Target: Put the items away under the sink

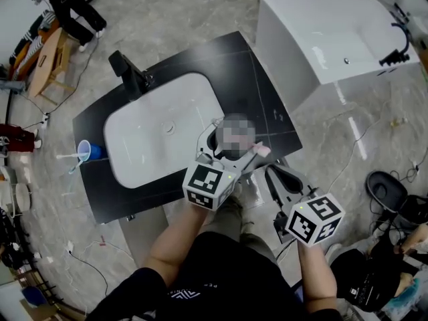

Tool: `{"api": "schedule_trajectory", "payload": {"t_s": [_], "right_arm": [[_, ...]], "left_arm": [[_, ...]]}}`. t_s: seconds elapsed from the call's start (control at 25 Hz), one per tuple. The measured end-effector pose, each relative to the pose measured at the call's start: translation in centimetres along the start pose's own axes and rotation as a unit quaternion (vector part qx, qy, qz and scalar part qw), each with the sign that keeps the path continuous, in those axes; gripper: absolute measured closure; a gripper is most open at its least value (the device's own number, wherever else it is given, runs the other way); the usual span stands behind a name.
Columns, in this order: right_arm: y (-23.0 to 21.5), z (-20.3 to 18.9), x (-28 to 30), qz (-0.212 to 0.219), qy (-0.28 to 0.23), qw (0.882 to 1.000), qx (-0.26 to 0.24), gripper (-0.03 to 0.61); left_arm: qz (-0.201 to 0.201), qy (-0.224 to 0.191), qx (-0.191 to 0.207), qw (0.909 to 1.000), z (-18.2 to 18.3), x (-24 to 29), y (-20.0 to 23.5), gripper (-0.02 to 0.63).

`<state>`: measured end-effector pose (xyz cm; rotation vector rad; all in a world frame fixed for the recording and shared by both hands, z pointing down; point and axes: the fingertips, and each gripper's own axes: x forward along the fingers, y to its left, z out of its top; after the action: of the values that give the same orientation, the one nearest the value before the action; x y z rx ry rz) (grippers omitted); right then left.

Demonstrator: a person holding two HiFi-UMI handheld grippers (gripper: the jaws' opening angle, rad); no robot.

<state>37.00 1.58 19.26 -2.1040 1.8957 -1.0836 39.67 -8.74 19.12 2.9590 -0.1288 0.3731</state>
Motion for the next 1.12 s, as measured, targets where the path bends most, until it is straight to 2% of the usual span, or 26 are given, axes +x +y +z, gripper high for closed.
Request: {"api": "schedule_trajectory", "payload": {"t_s": [0.52,1.12], "right_arm": [[3.3,-4.4,-6.3,0.01,-0.002,1.0,-0.027,0.543],[6.4,-9.3,-11.0,0.038,0.013,0.998,-0.056,0.543]], "left_arm": [[0.008,-0.002,-0.002,1.0,-1.6,-6.6,-6.1,0.202],[0.021,-0.005,-0.01,0.9997,-4.5,-12.8,-12.0,0.202]]}}
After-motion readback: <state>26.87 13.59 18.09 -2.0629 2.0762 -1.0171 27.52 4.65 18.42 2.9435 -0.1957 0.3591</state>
